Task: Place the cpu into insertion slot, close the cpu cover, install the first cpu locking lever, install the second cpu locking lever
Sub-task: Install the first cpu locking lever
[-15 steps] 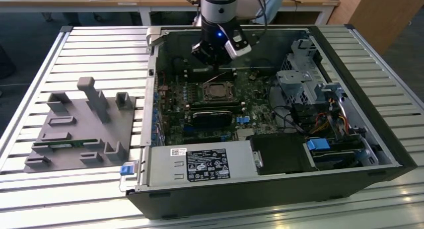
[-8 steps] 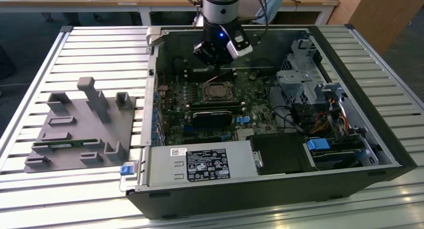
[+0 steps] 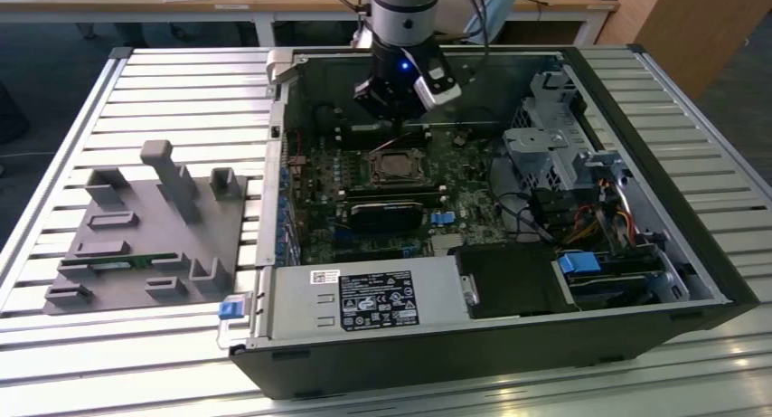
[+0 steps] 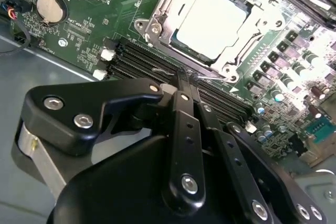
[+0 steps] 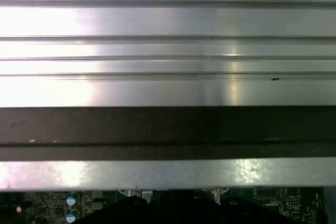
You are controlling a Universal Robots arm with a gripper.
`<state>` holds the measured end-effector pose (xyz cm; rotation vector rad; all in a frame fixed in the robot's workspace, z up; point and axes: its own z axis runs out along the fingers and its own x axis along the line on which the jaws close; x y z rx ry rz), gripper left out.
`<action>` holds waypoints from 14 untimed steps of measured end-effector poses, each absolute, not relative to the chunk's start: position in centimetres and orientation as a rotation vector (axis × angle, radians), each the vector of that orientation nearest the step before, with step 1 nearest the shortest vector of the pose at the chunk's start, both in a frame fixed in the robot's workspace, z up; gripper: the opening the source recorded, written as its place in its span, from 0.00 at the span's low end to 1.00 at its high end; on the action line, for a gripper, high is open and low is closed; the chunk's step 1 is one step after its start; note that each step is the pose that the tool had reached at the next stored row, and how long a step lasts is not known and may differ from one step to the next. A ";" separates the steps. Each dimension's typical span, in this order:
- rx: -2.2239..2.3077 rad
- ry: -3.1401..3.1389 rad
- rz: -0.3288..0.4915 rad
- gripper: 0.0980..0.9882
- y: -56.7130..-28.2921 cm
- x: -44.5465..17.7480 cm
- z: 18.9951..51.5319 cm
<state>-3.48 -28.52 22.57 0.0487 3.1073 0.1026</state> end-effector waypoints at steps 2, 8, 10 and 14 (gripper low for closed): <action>0.049 3.107 0.103 0.01 -28.5 -3.4 22.5; 0.049 3.107 0.103 0.01 -28.2 -2.9 22.1; 0.049 3.107 0.103 0.01 -28.2 -2.9 22.0; 0.049 3.109 0.103 0.01 -28.1 -2.5 21.7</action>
